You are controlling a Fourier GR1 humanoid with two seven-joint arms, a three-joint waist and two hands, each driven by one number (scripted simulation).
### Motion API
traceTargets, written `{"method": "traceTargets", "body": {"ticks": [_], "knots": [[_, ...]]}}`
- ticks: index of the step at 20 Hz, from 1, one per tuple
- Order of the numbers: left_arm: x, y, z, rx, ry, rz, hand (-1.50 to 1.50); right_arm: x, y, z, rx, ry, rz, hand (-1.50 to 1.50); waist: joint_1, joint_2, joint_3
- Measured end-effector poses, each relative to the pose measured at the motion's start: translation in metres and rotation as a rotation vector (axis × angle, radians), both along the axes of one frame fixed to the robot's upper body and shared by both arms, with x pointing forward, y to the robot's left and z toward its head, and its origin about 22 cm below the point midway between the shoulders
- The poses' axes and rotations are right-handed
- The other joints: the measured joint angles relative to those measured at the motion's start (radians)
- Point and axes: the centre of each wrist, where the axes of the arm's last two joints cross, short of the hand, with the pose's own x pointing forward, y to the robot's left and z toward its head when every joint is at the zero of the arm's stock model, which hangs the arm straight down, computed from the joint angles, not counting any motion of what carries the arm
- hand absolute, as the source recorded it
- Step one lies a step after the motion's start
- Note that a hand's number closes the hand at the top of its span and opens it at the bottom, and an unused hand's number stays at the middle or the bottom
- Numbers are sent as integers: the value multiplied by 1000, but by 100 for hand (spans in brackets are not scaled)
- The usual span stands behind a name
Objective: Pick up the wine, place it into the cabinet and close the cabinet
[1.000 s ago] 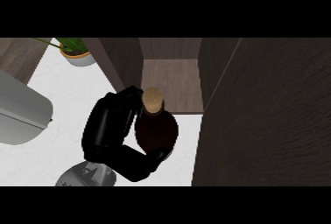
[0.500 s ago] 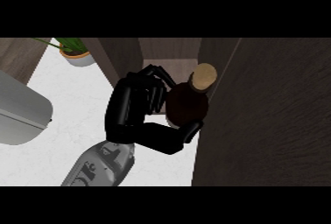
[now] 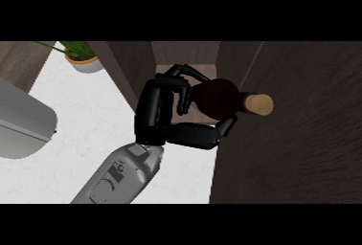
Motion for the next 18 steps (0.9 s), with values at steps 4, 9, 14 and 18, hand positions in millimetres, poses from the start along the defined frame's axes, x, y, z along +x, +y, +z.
{"method": "traceTargets", "body": {"ticks": [4,9,14,18], "knots": [[5,-1,-14,-20,27,16,150,-1,-4,0,-17,-6,-11,-150,-2,0,0],[10,-3,-26,-53,36,35,150,1,-4,1,-14,-6,-13,-150,-2,0,0],[12,2,-48,-32,44,59,150,0,-4,3,-17,0,-10,-150,-1,0,0],[14,1,-62,22,34,85,150,1,-4,2,-15,-5,-15,-150,1,0,0]]}}
